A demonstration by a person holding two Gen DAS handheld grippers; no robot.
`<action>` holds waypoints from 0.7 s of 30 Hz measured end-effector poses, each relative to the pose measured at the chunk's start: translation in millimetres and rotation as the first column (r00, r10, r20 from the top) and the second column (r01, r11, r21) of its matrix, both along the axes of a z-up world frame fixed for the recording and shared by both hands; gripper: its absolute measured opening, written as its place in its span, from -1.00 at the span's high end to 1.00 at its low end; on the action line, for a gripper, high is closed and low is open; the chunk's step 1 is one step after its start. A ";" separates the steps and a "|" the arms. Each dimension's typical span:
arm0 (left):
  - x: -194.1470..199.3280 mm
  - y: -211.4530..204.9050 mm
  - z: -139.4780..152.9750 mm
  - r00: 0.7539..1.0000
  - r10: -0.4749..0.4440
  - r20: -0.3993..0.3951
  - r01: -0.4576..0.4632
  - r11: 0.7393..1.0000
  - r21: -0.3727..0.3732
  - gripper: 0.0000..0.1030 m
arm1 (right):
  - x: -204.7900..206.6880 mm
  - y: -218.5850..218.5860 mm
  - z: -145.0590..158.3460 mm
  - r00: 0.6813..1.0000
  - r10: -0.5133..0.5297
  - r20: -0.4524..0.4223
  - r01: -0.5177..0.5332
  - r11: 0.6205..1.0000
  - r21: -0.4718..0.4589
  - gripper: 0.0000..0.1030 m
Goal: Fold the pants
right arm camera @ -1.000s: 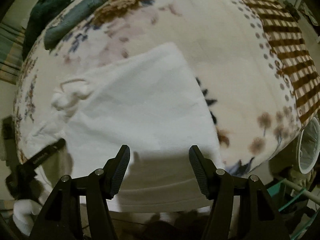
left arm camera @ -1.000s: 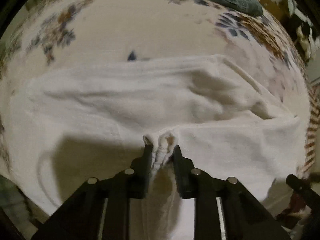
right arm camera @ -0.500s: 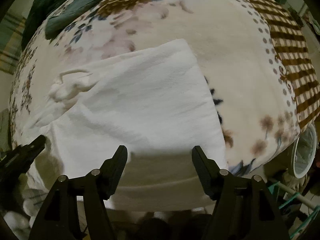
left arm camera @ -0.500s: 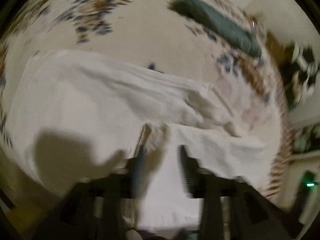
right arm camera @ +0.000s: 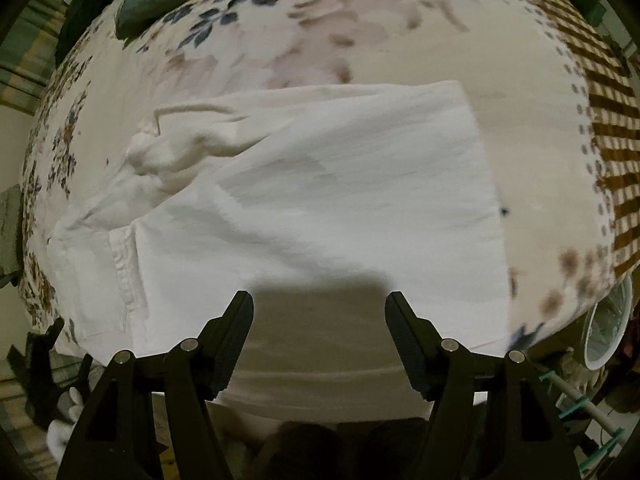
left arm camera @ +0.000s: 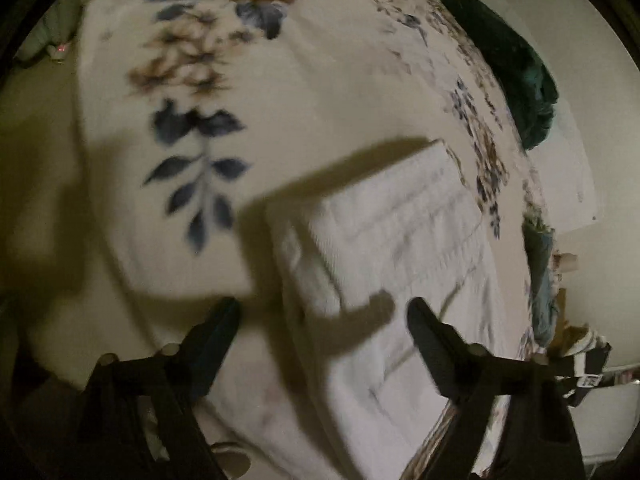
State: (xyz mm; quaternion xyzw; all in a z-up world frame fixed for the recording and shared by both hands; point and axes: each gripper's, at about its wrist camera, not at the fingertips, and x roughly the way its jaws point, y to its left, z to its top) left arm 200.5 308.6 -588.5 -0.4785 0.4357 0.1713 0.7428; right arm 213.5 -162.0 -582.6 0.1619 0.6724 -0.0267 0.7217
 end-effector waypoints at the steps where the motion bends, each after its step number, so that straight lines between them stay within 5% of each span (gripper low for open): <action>1: 5.4 0.6 1.2 1.000 -0.011 0.022 0.010 1.000 0.027 -0.57 | 1.1 2.8 -1.8 1.000 0.001 -0.003 -0.001 1.000 -0.003 -0.37; 9: 22.3 13.0 -2.4 0.990 0.010 0.138 -0.014 1.000 0.028 -0.50 | 8.5 18.2 -6.5 1.000 0.022 -0.018 -0.022 1.000 -0.014 -0.37; 10: 22.2 9.7 -3.3 0.989 0.013 0.145 -0.017 0.999 0.026 -0.39 | 9.1 18.3 -5.2 1.000 0.023 -0.015 -0.023 1.000 -0.014 -0.37; 11: 21.0 8.7 -2.2 0.987 0.019 0.159 -0.021 1.000 0.010 0.11 | 10.2 19.1 -4.4 1.000 0.023 -0.012 -0.023 1.000 -0.015 -0.37; 12: 19.0 6.9 -2.8 0.984 0.019 0.178 -0.016 1.000 -0.018 0.31 | 11.0 19.2 -4.3 1.000 0.022 -0.011 -0.022 1.000 -0.014 -0.37; 15: 6.3 1.0 3.0 0.969 0.036 0.242 -0.029 0.999 -0.031 0.31 | 12.9 19.2 -4.5 1.000 0.014 -0.015 -0.014 1.000 -0.009 -0.37; 19: 1.6 14.3 -20.0 0.966 0.128 0.224 -0.098 0.985 -0.143 0.16 | 16.7 20.9 -7.4 1.000 0.013 -0.021 -0.013 1.000 -0.007 -0.37; 21: 4.7 14.5 -16.4 0.965 0.131 0.226 -0.100 0.985 -0.143 0.17 | 19.8 19.8 -9.8 1.000 0.015 -0.019 -0.015 1.000 -0.004 -0.37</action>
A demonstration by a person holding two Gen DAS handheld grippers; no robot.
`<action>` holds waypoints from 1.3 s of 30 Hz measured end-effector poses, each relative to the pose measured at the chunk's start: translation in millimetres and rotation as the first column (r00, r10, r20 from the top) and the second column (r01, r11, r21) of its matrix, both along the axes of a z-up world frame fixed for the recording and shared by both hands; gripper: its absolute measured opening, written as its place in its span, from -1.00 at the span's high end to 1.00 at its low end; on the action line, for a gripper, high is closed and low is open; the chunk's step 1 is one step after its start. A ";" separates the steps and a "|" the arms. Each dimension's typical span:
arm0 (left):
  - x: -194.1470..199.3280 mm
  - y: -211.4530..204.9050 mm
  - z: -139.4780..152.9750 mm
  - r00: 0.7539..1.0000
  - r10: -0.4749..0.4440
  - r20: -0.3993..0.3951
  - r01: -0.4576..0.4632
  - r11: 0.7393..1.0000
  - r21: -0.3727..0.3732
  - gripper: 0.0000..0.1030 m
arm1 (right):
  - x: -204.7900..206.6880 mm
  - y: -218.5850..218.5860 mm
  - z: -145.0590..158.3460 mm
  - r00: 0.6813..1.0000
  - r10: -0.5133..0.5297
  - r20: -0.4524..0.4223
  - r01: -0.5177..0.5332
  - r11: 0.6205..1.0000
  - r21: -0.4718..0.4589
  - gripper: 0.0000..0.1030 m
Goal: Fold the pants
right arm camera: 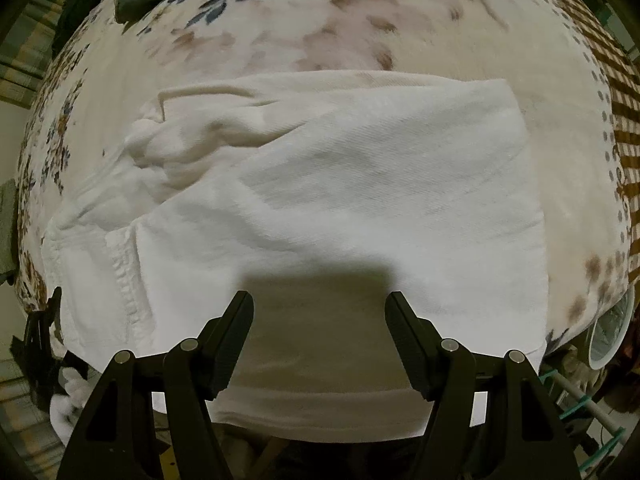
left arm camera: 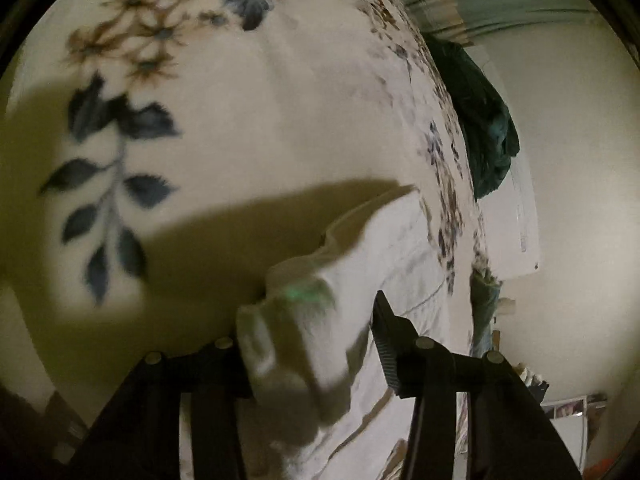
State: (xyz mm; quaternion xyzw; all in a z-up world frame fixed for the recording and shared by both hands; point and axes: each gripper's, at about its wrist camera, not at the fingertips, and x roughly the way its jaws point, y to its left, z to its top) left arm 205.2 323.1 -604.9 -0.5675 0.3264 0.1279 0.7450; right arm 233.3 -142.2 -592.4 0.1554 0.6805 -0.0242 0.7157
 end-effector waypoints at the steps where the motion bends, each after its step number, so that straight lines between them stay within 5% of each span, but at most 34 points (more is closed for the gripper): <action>1: 2.6 -2.4 5.1 1.000 -0.011 -0.001 0.011 1.000 0.024 0.25 | -0.2 -1.6 -0.9 1.000 0.000 0.001 0.000 1.000 -0.001 -0.37; 2: 4.7 -6.2 12.1 1.000 -0.028 0.010 0.027 0.998 0.052 0.41 | -0.5 -3.5 -0.8 1.000 0.001 0.003 -0.001 1.000 -0.003 -0.37; 7: 1.0 -24.8 53.6 0.997 -0.064 0.035 0.058 0.984 0.169 0.50 | -0.5 -18.0 2.6 1.000 0.003 0.016 -0.003 1.000 -0.005 -0.37; 12: -1.5 -69.0 132.4 0.971 -0.209 0.116 0.164 0.935 0.314 0.53 | -1.8 -35.2 13.0 0.999 -0.023 0.044 0.022 1.000 0.012 -0.37; 16: -8.2 -130.9 192.4 0.920 -0.353 0.174 0.264 0.881 0.393 0.54 | -5.8 -66.2 26.7 0.994 -0.081 0.069 0.077 0.996 0.051 -0.37; 20: -1.7 -206.1 220.9 0.852 -0.487 0.192 0.375 0.824 0.425 0.54 | -15.4 -113.1 44.1 0.982 -0.161 0.096 0.154 0.985 0.072 -0.37; 28: 18.3 -382.0 204.6 0.692 -0.713 0.117 0.608 0.662 0.438 0.55 | -60.3 -236.1 59.7 0.938 -0.326 0.119 0.325 0.945 0.033 -0.37; 32: 23.2 -460.6 171.5 0.595 -0.804 0.019 0.714 0.539 0.446 0.54 | -85.7 -289.6 53.6 0.909 -0.400 0.117 0.403 0.915 0.001 -0.37; 35: 21.0 -509.5 143.8 0.515 -0.847 -0.127 0.787 0.410 0.461 0.53 | -101.2 -320.3 47.9 0.890 -0.444 0.104 0.447 0.894 -0.011 -0.37; 38: 20.2 -529.5 130.3 0.479 -0.845 -0.237 0.820 0.334 0.465 0.43 | -112.2 -338.8 43.2 0.882 -0.461 0.093 0.464 0.886 -0.010 -0.37; 39: 19.2 -530.7 128.1 0.477 -0.841 -0.255 0.826 0.329 0.458 0.37 | -115.2 -342.7 42.1 0.883 -0.460 0.090 0.462 0.887 -0.008 -0.37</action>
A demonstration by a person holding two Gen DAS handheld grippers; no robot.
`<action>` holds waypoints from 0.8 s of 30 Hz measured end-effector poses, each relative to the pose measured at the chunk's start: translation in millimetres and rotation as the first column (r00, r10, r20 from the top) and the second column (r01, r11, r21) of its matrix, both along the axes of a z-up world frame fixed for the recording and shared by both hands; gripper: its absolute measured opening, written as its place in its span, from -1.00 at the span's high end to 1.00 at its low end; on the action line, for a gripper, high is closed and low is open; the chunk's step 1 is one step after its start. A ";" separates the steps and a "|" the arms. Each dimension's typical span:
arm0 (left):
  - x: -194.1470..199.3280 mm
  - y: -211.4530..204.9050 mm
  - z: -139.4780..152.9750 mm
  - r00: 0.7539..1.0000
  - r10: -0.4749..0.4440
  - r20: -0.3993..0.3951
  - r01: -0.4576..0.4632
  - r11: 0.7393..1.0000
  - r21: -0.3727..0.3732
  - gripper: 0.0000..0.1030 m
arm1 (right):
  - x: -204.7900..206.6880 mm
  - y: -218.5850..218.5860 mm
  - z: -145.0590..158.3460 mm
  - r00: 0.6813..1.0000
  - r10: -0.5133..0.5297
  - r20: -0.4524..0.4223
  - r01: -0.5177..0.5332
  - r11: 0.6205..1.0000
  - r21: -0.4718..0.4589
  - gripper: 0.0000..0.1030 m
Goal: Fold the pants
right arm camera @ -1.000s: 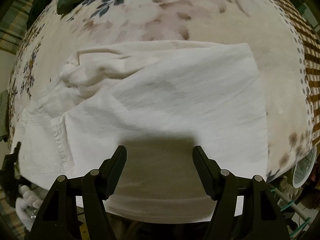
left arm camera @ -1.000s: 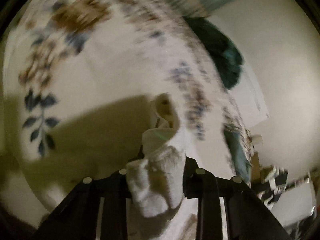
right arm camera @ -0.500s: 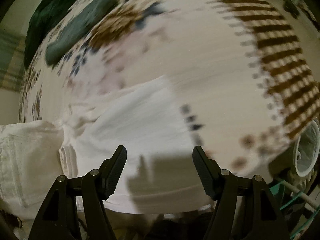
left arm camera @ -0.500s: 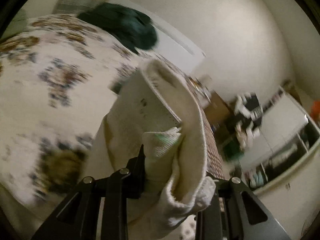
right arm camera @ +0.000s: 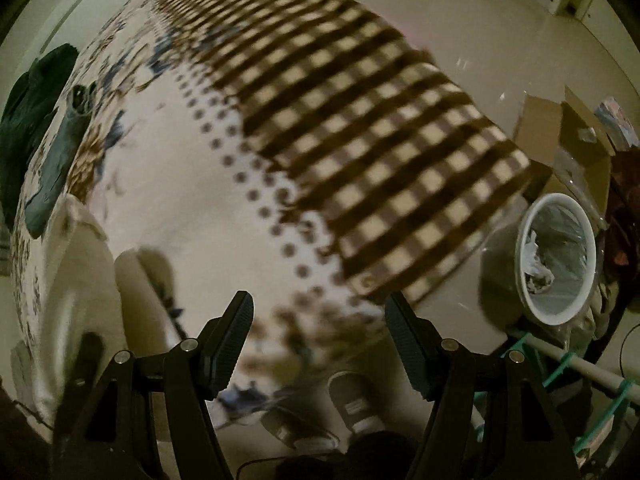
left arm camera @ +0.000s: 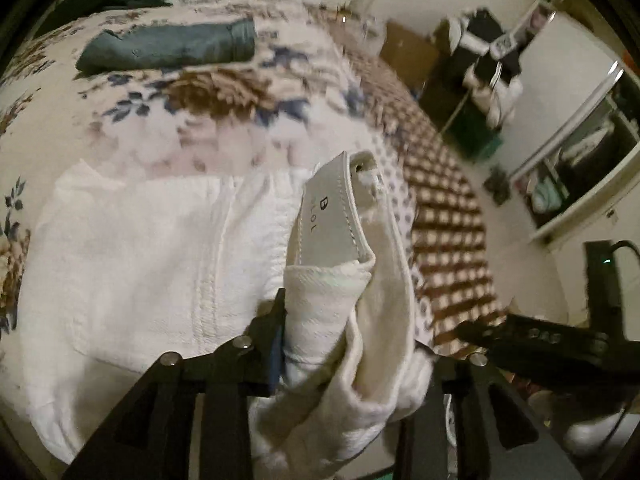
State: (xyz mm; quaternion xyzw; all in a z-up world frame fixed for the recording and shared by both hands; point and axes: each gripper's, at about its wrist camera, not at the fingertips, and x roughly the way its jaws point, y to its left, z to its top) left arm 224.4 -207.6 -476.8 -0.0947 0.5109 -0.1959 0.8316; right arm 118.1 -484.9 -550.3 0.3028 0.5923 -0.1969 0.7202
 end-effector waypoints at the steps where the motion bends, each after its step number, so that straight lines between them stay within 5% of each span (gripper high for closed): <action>1: -2.8 -3.3 0.7 1.000 0.005 -0.012 -0.005 1.000 0.016 0.33 | -0.1 0.7 -1.2 1.000 0.002 0.000 -0.002 1.000 0.001 -0.41; 4: -5.9 -10.2 9.8 0.999 -0.022 -0.044 0.023 1.000 0.011 -0.18 | -6.2 -6.0 -2.1 1.000 0.011 0.022 -0.012 0.999 0.031 -0.66; 5: -4.8 -13.3 13.4 0.998 -0.036 -0.049 0.037 0.999 0.010 -0.58 | -7.7 -7.6 -1.2 0.999 0.015 0.032 -0.016 0.999 0.041 -0.66; 6: -6.5 -16.0 19.8 0.998 -0.049 -0.048 0.049 0.999 0.003 -0.73 | -8.4 -8.4 0.3 0.999 0.018 0.041 -0.020 0.998 0.051 -0.66; 11: 8.2 12.1 43.9 0.998 -0.022 -0.064 0.018 0.998 -0.058 -0.73 | 1.9 -7.5 7.2 0.991 0.002 0.132 -0.024 0.985 0.168 -0.79; 15: 38.9 86.4 49.7 0.991 0.118 -0.065 -0.118 0.993 0.000 -0.73 | 29.1 11.0 -2.0 0.975 0.037 0.219 -0.105 0.946 0.306 -0.83; 20: 83.4 179.1 13.9 0.951 0.281 -0.129 -0.264 0.955 0.132 -0.73 | 72.8 49.9 -50.5 0.972 0.091 0.219 -0.186 0.862 0.471 -0.87; 24: 110.8 211.5 -24.1 0.928 0.313 -0.201 -0.283 0.945 0.165 -0.73 | 90.9 76.3 -83.7 0.980 0.144 0.136 -0.194 0.833 0.518 -0.87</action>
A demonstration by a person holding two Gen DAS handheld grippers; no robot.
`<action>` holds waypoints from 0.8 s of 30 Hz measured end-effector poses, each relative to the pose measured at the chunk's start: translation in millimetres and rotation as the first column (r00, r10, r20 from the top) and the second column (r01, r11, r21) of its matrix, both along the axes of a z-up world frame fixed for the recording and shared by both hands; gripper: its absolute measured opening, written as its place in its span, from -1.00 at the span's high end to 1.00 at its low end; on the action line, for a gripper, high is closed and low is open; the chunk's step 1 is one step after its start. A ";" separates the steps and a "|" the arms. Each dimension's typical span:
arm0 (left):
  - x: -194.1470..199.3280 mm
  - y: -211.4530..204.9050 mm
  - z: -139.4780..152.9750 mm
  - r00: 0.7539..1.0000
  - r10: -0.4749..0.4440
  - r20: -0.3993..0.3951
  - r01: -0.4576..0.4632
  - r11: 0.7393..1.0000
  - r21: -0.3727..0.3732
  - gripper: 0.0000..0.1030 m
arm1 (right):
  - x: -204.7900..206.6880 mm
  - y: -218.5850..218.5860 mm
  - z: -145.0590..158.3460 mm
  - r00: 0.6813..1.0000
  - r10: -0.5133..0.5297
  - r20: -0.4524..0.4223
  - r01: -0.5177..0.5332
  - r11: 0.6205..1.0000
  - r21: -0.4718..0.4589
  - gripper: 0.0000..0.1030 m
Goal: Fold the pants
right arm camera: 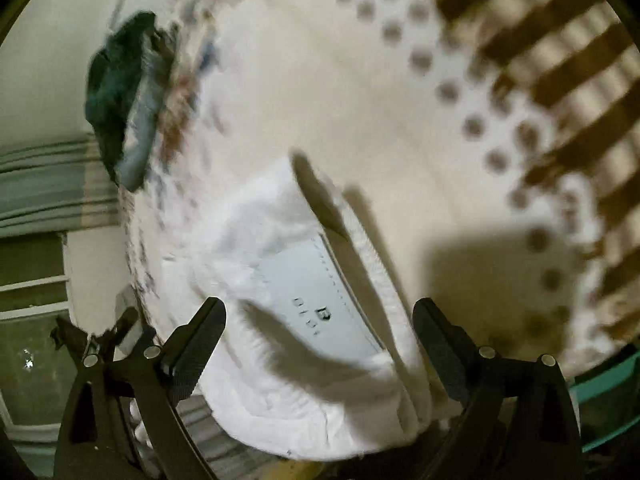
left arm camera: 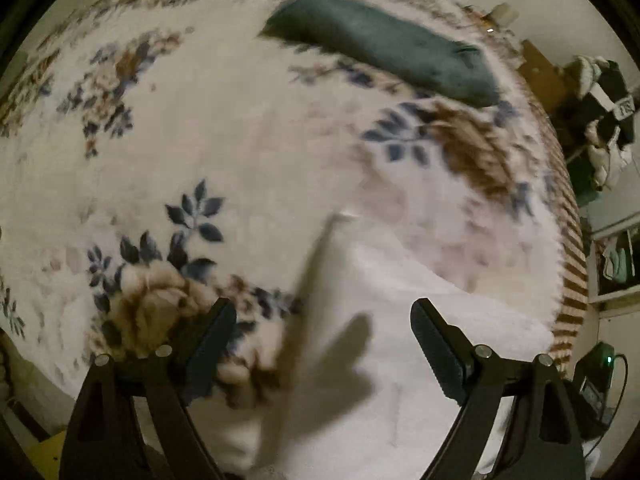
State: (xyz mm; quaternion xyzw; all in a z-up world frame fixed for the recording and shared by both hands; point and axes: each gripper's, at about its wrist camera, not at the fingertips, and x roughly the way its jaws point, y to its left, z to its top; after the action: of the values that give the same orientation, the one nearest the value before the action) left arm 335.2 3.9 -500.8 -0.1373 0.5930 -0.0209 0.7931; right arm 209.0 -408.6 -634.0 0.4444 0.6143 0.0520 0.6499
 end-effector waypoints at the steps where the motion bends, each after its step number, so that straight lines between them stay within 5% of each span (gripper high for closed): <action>1: 5.0 2.6 -7.4 1.000 0.001 -0.014 -0.001 1.000 0.001 -0.73 | 0.3 5.1 1.5 1.000 0.005 0.010 -0.005 1.000 -0.020 -0.86; 3: 12.8 3.0 -17.4 1.000 -0.008 -0.027 0.008 1.000 -0.010 -0.73 | -1.0 12.2 7.0 0.999 0.016 0.032 -0.015 0.999 -0.044 -0.26; 4: 16.7 1.2 -22.0 0.999 -0.013 -0.035 0.013 1.000 -0.019 -0.73 | -2.1 14.6 9.6 0.999 0.028 0.019 -0.027 0.997 -0.077 0.28; 8: 31.3 -9.4 -31.5 0.999 -0.028 -0.046 0.026 0.999 -0.034 -0.73 | -17.1 13.5 40.4 0.998 0.004 0.063 0.006 0.988 -0.155 0.57; 13: 46.0 -18.2 -47.9 0.998 -0.022 -0.057 0.018 0.997 -0.073 -0.67 | -26.3 3.1 52.5 0.999 -0.024 0.034 0.031 0.972 -0.233 0.60; 14: 47.8 -18.6 -48.7 0.999 -0.022 -0.040 0.019 0.996 -0.087 -0.30 | -24.6 3.8 48.2 0.999 -0.027 0.019 0.030 0.971 -0.237 0.60; 15: 49.1 -18.0 -49.1 0.999 -0.030 -0.030 0.026 0.993 -0.114 0.34 | -23.0 1.4 45.7 1.000 -0.026 0.009 0.028 0.970 -0.240 0.61; 16: 52.3 -18.9 -50.3 0.999 -0.042 -0.027 0.037 0.986 -0.161 0.47 | -23.9 0.0 44.0 1.000 -0.025 0.003 0.025 0.968 -0.250 0.61; 22: 66.3 9.1 -53.1 0.995 0.089 -0.047 -0.098 0.969 -0.226 0.55 | -19.2 1.4 33.0 0.999 -0.023 -0.049 0.009 0.962 -0.272 0.59; 24: 66.3 14.5 -45.7 0.995 0.089 -0.041 -0.096 0.969 -0.228 0.55 | -15.9 2.2 26.6 0.997 -0.015 -0.071 -0.004 0.967 -0.254 0.44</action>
State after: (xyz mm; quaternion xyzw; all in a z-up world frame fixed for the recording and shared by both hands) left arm 401.5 18.3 -546.5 -0.2559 0.5917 -0.0502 0.7629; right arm 193.1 -406.4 -607.4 0.3607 0.6377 -0.0451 0.6791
